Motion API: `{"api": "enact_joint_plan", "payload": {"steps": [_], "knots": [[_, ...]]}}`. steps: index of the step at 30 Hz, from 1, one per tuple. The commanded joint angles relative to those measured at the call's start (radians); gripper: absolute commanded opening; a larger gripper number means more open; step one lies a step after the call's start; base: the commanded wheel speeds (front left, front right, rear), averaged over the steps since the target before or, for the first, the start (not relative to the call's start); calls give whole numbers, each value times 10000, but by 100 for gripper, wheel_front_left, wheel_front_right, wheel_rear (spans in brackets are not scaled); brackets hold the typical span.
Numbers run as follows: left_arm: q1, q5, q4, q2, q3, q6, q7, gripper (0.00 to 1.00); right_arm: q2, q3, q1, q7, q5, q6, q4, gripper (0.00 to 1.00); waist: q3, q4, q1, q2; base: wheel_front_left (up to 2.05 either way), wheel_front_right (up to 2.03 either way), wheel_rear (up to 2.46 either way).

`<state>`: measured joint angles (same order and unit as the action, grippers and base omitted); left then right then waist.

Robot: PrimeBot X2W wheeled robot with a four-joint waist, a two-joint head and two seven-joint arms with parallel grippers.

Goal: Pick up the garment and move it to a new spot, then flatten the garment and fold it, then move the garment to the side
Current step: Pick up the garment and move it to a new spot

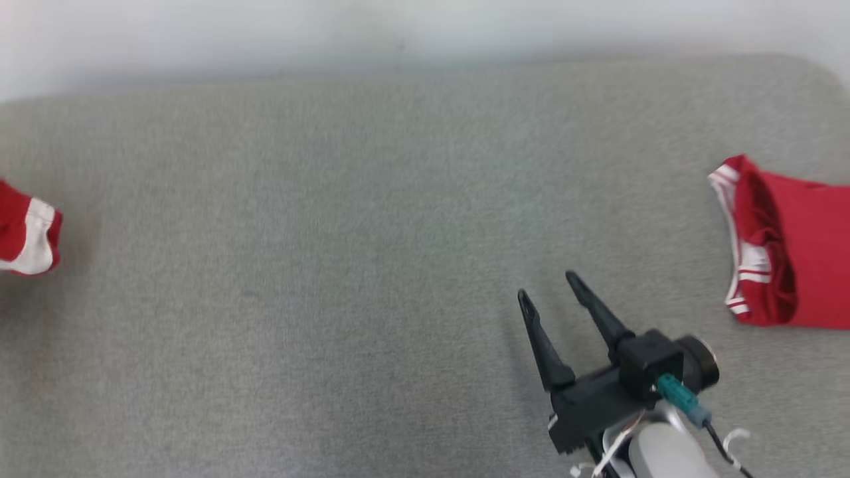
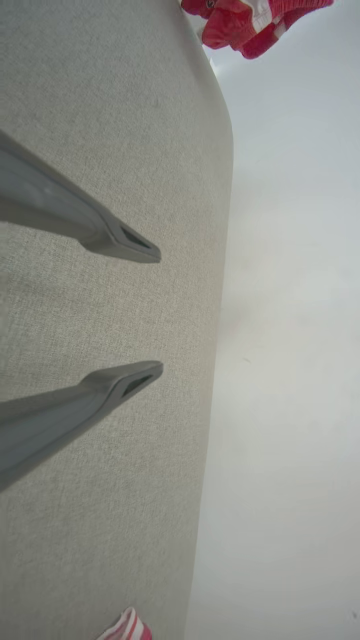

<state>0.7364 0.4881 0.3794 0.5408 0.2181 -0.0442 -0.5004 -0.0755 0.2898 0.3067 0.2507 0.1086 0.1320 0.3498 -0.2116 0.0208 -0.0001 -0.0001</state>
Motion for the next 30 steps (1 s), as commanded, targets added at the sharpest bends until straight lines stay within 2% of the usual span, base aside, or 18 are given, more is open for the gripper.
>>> {"api": "enact_joint_plan", "payload": {"steps": [1, 8, 15, 23, 26, 30], "knots": [[182, -107, -395, -158, -236, -53, -120, 0, 59, -31, -244, 61, 65, -25, 74, 100, 713, 447, 1, 1, 0, 0, 0], [601, -56, -2721, -1304, -1470, 163, -912, 0, 178, -38, -423, 123, 231, -25, 134, 100, 1033, 1312, 1, 1, 0, 0, 0], [170, 54, -3808, -2427, -2784, 200, -1590, 0, 224, 19, -396, 135, 346, -25, 134, 100, 922, 2398, 1, 1, 0, 0, 0], [-1080, -538, -3348, -2869, -4068, 40, -1505, 0, 252, -53, -466, 146, 390, -25, 14, 100, 689, 3202, 1, 1, 0, 0, 0], [-1755, -675, -2758, -3064, -4455, -31, -1063, 0, 258, -83, -519, 147, 449, -25, -67, 100, 618, 3351, 1, 1, 0, 0, 0], [-2396, -968, -1606, -3268, -4694, -70, 154, 0, 258, -131, -572, 148, 450, -25, -148, 100, 594, 3401, 1, 1, 0, 0, 0]]}}
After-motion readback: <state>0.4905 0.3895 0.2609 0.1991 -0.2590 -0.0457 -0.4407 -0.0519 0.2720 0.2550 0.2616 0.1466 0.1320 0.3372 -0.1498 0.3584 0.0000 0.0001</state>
